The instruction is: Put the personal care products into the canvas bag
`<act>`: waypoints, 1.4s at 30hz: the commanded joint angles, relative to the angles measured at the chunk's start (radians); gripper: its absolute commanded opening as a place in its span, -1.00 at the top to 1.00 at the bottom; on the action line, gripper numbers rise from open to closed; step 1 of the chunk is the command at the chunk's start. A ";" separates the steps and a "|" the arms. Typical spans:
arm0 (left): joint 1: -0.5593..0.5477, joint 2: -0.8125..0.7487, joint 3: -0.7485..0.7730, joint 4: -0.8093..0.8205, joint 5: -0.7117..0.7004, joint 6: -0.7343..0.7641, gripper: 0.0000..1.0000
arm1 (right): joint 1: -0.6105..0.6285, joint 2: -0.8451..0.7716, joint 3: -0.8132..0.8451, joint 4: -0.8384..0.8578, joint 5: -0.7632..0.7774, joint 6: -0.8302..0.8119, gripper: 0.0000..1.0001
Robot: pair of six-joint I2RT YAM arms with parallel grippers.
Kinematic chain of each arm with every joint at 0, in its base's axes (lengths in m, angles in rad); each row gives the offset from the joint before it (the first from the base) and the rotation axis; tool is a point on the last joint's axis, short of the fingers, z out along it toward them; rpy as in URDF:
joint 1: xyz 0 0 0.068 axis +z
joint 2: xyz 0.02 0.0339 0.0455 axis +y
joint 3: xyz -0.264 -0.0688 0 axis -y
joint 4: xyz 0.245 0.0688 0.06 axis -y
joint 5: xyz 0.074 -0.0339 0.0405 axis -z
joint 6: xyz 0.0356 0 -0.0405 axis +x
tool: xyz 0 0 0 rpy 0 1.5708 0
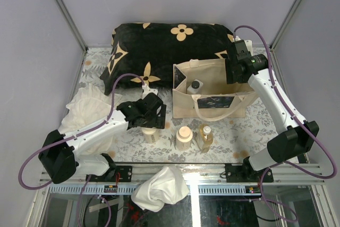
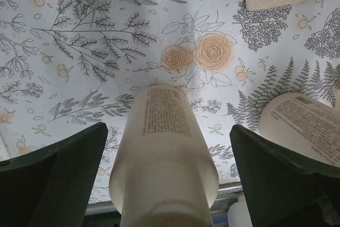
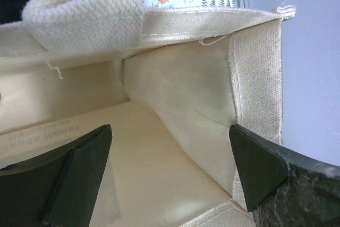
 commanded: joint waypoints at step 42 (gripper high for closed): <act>0.005 -0.026 0.034 -0.112 0.088 0.030 0.04 | -0.010 -0.044 -0.017 0.005 0.009 -0.008 -0.99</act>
